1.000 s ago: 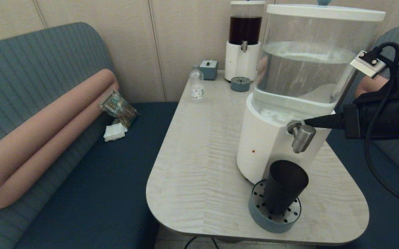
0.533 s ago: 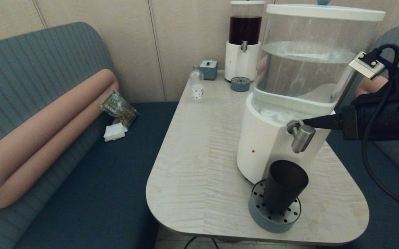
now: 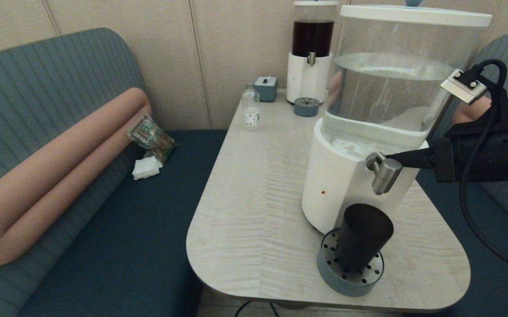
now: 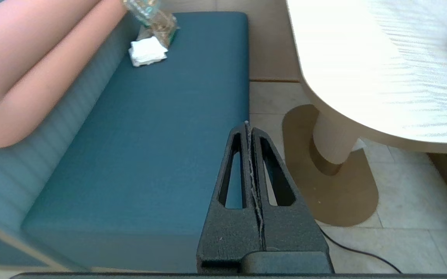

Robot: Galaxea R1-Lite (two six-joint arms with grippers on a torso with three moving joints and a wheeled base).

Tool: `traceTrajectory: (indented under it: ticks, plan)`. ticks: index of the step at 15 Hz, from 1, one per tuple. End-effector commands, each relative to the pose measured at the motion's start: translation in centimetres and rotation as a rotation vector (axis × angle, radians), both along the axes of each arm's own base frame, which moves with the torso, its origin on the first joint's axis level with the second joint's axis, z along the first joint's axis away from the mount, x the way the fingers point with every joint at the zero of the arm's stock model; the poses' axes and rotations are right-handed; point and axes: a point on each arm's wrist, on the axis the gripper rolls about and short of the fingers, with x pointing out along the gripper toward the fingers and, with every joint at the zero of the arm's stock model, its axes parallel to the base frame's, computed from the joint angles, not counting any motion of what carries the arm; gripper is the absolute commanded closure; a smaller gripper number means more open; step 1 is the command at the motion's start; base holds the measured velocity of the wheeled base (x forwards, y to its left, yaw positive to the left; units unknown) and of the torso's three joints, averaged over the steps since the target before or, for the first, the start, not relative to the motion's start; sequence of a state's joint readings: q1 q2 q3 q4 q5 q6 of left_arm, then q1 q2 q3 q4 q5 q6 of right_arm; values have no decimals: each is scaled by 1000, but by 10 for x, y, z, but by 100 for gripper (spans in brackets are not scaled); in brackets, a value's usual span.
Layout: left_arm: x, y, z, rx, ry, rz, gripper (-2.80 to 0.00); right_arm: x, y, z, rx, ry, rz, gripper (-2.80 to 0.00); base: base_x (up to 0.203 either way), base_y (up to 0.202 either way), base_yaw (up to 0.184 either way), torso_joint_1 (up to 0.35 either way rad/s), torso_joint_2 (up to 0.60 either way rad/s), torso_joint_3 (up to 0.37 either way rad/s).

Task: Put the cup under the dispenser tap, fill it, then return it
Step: Turn on the faucet

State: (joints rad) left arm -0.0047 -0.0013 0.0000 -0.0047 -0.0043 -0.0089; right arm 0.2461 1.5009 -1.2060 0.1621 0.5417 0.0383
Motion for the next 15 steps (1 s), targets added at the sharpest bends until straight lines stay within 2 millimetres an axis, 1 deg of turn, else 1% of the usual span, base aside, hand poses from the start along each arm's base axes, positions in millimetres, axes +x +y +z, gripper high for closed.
traceTrajectory:
  ticks: [1, 15]
  plan:
    - [0, 0, 0, 0, 3, 0, 0, -2, 3, 0, 2, -1, 14, 0, 0, 0, 0, 0, 0, 0]
    - [0, 0, 0, 0, 3, 0, 0, -3, 4, 0, 19, -23, 39, 0, 0, 0, 0, 0, 0, 0]
